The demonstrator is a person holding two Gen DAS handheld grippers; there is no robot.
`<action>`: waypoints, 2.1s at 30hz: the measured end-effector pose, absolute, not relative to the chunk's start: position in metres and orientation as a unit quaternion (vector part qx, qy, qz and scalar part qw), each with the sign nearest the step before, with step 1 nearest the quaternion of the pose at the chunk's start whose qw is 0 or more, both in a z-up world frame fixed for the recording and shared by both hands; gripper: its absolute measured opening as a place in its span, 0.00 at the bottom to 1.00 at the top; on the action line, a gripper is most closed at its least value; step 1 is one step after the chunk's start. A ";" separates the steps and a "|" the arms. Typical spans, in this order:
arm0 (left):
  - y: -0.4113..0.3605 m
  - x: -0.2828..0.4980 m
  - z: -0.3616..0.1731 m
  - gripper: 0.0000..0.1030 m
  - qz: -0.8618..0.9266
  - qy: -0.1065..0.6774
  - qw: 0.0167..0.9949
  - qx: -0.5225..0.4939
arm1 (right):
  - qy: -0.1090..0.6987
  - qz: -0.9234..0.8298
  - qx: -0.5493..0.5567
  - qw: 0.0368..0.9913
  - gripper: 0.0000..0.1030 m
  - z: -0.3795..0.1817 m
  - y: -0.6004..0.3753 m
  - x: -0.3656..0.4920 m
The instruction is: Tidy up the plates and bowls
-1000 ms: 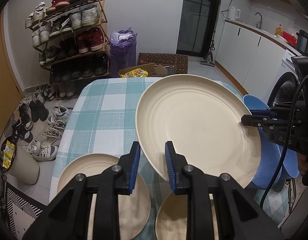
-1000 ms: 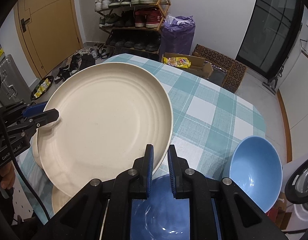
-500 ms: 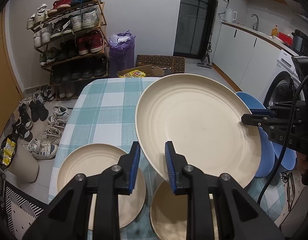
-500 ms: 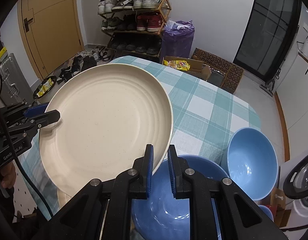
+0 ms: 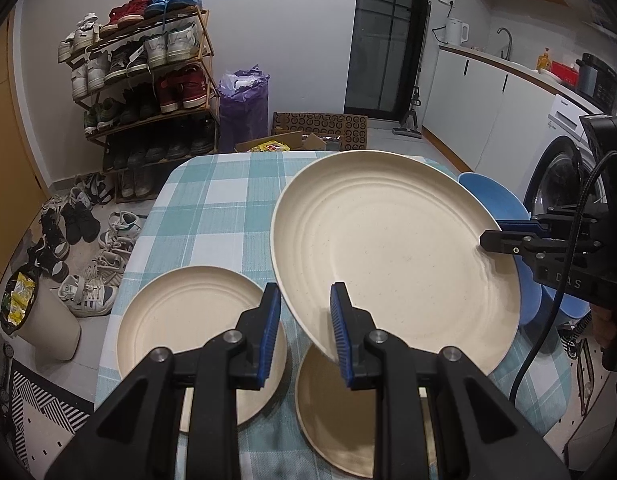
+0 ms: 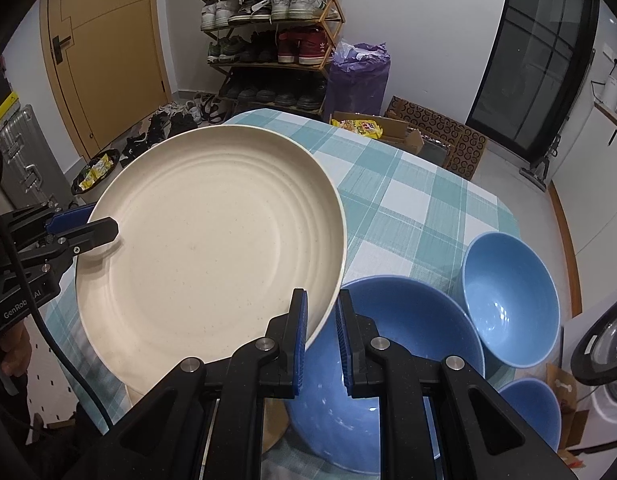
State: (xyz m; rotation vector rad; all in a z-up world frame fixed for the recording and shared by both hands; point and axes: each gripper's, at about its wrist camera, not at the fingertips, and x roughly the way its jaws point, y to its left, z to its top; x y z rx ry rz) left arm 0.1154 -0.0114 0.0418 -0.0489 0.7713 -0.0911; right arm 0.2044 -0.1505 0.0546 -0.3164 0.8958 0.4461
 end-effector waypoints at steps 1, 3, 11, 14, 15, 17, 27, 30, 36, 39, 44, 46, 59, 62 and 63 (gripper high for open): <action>-0.012 0.113 0.041 0.23 -0.044 0.376 0.925 -0.022 | 0.427 0.213 -0.151 0.866 0.14 0.054 -0.151 0.202; -0.013 0.111 0.040 0.23 -0.045 0.376 0.925 -0.021 | 0.427 0.212 -0.150 0.866 0.14 0.051 -0.152 0.197; -0.017 0.093 0.033 0.23 -0.044 0.375 0.926 -0.020 | 0.426 0.213 -0.145 0.867 0.14 0.042 -0.156 0.179; -0.017 0.090 0.032 0.23 -0.043 0.374 0.926 -0.018 | 0.427 0.213 -0.143 0.867 0.14 0.038 -0.156 0.172; -0.017 0.089 0.032 0.23 -0.044 0.374 0.926 -0.019 | 0.427 0.213 -0.144 0.867 0.14 0.036 -0.156 0.170; -0.017 0.087 0.031 0.23 -0.044 0.373 0.926 -0.018 | 0.427 0.212 -0.145 0.867 0.14 0.034 -0.156 0.166; -0.013 0.070 0.024 0.23 -0.045 0.374 0.926 -0.017 | 0.426 0.216 -0.144 0.867 0.14 0.027 -0.152 0.153; -0.012 0.067 0.022 0.23 -0.044 0.374 0.926 -0.018 | 0.425 0.217 -0.144 0.867 0.14 0.026 -0.150 0.149; -0.008 0.058 0.016 0.23 -0.041 0.376 0.925 -0.017 | 0.425 0.219 -0.146 0.866 0.14 0.022 -0.146 0.142; -0.006 0.055 0.014 0.23 -0.041 0.376 0.926 -0.017 | 0.426 0.218 -0.145 0.866 0.14 0.019 -0.144 0.138; -0.005 0.051 0.010 0.23 -0.039 0.377 0.925 -0.015 | 0.430 0.218 -0.144 0.864 0.15 0.015 -0.143 0.135; -0.005 0.049 0.007 0.23 -0.037 0.377 0.926 -0.013 | 0.432 0.218 -0.144 0.863 0.15 0.011 -0.142 0.135; -0.007 0.050 -0.017 0.23 -0.042 0.389 0.920 -0.012 | 0.446 0.211 -0.142 0.858 0.15 -0.014 -0.146 0.131; -0.007 0.052 -0.019 0.23 -0.043 0.390 0.920 -0.013 | 0.448 0.209 -0.140 0.858 0.15 -0.017 -0.145 0.132; -0.007 0.052 -0.021 0.23 -0.044 0.391 0.919 -0.013 | 0.447 0.208 -0.140 0.858 0.15 -0.017 -0.146 0.132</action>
